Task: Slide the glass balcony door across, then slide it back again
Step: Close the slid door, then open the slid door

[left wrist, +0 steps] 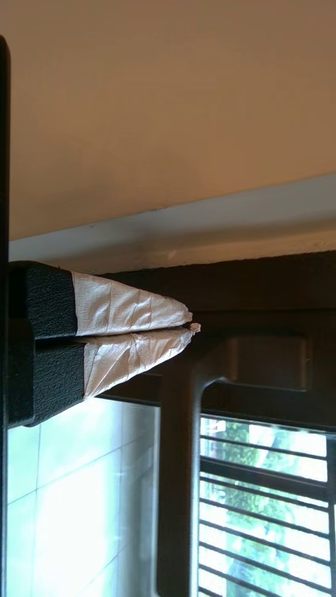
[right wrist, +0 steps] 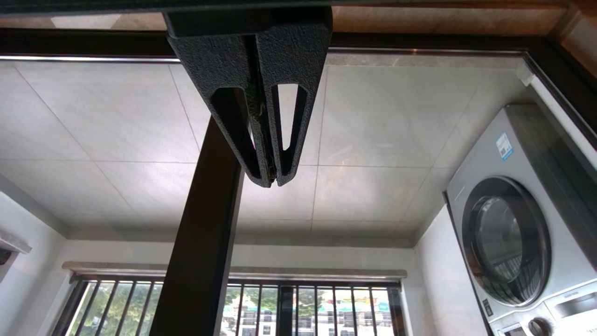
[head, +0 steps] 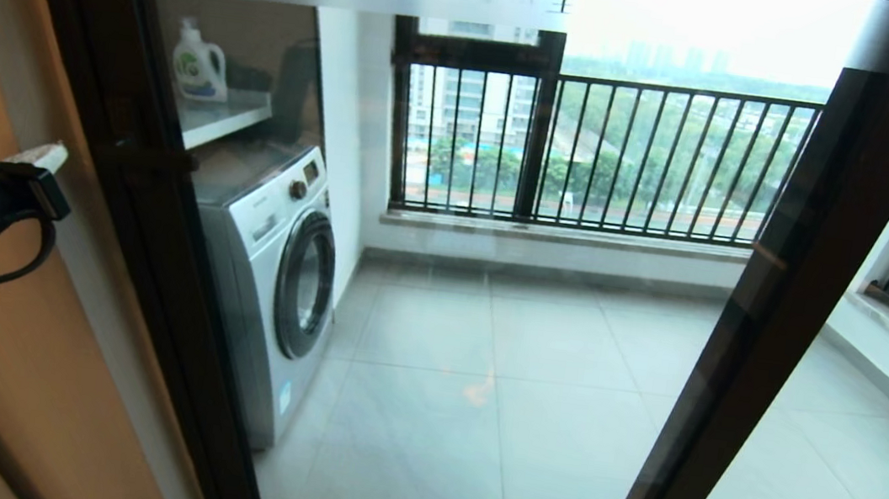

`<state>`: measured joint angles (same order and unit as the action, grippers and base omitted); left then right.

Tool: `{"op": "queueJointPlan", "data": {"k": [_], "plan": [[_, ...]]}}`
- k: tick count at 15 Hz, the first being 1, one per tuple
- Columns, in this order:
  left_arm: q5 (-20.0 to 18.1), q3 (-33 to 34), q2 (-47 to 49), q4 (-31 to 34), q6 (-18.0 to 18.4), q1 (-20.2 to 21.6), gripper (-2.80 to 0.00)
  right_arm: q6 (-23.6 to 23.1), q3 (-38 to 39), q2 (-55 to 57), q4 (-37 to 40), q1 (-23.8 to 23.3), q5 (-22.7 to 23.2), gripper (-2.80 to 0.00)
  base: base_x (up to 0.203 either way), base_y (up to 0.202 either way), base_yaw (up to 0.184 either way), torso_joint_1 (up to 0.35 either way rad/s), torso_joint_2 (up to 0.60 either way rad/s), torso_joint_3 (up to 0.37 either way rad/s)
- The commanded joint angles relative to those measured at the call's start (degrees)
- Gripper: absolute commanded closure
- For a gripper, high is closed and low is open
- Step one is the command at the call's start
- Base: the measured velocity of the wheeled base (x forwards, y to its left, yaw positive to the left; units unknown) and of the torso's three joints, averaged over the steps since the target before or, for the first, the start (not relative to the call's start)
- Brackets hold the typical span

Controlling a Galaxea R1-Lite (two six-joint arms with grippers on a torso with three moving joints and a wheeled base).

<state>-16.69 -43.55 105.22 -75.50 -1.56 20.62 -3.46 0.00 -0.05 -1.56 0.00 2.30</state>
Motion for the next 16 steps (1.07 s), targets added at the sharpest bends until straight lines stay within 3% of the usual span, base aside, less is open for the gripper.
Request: {"op": "queueJointPlan", "data": {"k": [1,4,8,11,16], "plan": [[-0.1,-2.4,-1.1,1.9,-0.1,-1.7,0.00,-0.1,0.7,0.0,0.0,0.0,0.1,0.00,0.000,0.000,0.000,0.000,0.00,0.000],[0.2,-9.0,-1.5,7.1,0.0,-5.0,0.00,-0.1,0.7,0.0,0.0,0.0,0.1,0.00,0.000,0.000,0.000,0.000,0.00,0.000],[0.5,-15.5,-2.6,16.0,0.0,-12.6,0.00,-0.1,0.7,0.0,0.0,0.0,0.0,0.00,0.000,0.000,0.000,0.000,0.00,0.000],[2.7,-13.9,-1.4,16.0,0.2,-14.9,0.00,-0.1,0.7,0.0,0.0,0.0,0.1,0.00,0.000,0.000,0.000,0.000,0.00,0.000],[3.3,-9.6,-0.6,15.7,0.3,-14.7,0.00,-0.1,0.7,0.0,0.0,0.0,0.0,0.00,0.000,0.000,0.000,0.000,0.00,0.000]]}}
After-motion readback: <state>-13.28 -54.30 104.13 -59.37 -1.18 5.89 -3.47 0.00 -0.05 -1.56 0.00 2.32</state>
